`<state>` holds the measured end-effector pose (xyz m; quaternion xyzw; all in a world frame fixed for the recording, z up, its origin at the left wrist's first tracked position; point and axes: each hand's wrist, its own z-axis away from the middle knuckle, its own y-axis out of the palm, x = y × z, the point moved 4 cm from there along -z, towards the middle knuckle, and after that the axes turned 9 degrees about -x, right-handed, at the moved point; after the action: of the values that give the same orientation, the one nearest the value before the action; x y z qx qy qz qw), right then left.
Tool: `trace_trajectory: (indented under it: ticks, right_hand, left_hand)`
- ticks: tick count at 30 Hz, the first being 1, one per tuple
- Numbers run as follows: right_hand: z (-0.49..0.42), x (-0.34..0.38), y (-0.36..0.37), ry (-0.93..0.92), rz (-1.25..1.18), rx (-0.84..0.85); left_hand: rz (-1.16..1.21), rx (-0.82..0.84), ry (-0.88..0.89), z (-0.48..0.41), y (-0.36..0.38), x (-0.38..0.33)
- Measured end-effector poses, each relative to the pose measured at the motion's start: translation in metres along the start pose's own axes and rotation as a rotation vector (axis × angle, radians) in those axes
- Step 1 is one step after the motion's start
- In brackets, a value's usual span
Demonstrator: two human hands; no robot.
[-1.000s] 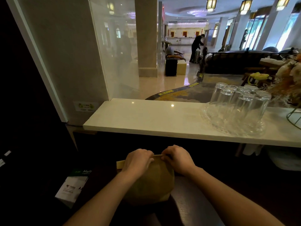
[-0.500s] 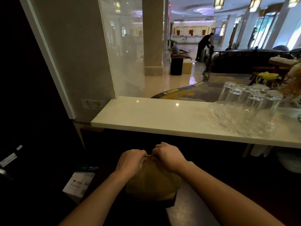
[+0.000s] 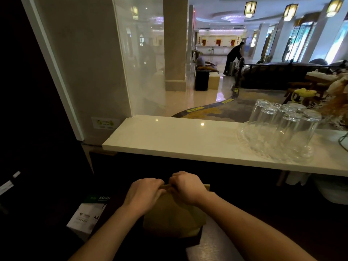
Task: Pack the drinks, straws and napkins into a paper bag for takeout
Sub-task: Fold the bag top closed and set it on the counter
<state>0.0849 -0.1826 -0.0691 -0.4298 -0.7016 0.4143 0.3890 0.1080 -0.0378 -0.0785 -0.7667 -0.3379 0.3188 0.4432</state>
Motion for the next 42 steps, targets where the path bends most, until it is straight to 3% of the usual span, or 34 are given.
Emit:
trace_trajectory:
  ticks: [10,16,27,33,37,42]
  right_hand:
    - [0.005,-0.004,-0.005,-0.050,0.040,0.031]
    - [0.036,-0.056,-0.020,0.069,0.051,0.114]
    - [0.037,-0.054,-0.024,0.126,0.053,0.110]
    - [0.045,-0.062,-0.028,0.124,0.058,0.106]
    - [0.049,-0.066,-0.029,0.136,0.056,0.102]
    - [0.038,-0.054,-0.025,0.085,0.107,0.137]
  left_hand:
    - [-0.014,0.004,0.039,0.003,0.003,-0.003]
    - [0.025,0.004,0.030,0.011,-0.003,0.004]
    - [-0.129,0.039,0.080,-0.016,0.020,-0.075]
    - [-0.013,0.003,0.091,-0.002,0.015,-0.038]
    - [0.035,-0.016,0.004,0.013,0.003,0.014]
    - [0.055,0.007,-0.038,0.018,0.005,0.029]
